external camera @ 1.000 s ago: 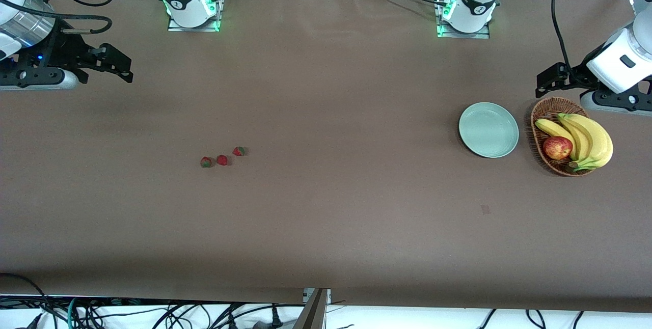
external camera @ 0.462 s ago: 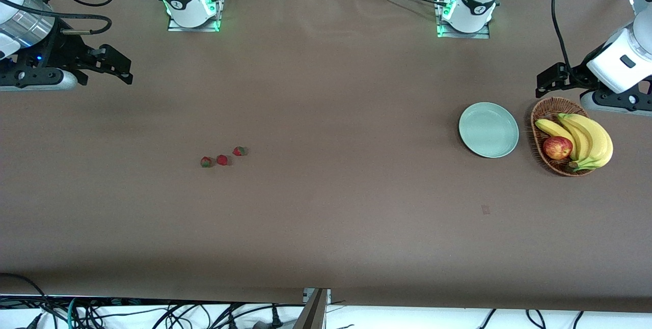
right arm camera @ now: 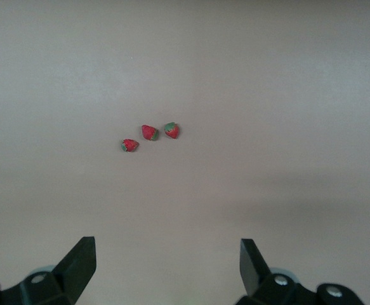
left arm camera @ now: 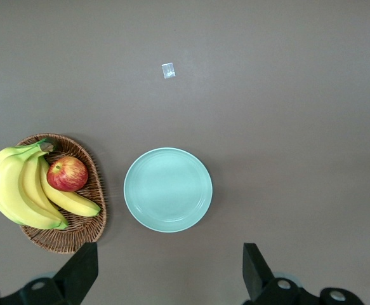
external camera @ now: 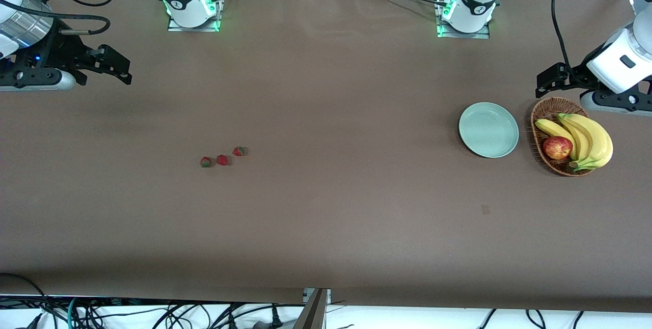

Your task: Collect all strawberries into plate

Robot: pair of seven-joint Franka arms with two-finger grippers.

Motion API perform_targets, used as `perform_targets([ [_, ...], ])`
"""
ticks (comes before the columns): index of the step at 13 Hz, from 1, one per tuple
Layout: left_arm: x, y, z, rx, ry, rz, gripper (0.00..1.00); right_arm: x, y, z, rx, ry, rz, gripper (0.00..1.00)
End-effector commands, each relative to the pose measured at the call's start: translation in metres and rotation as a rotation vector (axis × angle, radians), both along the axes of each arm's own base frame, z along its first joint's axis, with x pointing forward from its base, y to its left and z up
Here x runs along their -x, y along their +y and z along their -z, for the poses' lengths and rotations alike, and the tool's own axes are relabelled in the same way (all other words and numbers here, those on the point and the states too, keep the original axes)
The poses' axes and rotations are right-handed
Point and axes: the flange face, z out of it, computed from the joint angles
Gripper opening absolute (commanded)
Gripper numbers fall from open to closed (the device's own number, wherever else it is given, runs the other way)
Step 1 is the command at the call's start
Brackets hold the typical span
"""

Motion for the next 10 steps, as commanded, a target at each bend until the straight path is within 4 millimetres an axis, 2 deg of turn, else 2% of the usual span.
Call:
perform_targets([
  [1,-0.001,0.001,-0.001,-0.001,-0.009,0.005,1.00,-0.007,-0.002,0.009,0.012,0.013,-0.002,1.00],
  [4,-0.001,0.000,-0.001,0.000,-0.009,0.003,1.00,-0.018,0.012,0.050,0.030,0.095,-0.038,1.00],
  [5,-0.001,0.001,-0.001,0.000,-0.009,0.001,1.00,-0.022,0.015,0.069,0.036,0.129,-0.044,1.00],
  [8,-0.001,0.001,-0.001,0.000,-0.009,0.001,1.00,-0.042,0.024,0.166,0.052,0.220,-0.049,1.00],
  [10,-0.001,0.001,-0.001,0.000,-0.009,0.001,1.00,-0.040,0.030,0.225,0.047,0.189,-0.053,1.00],
])
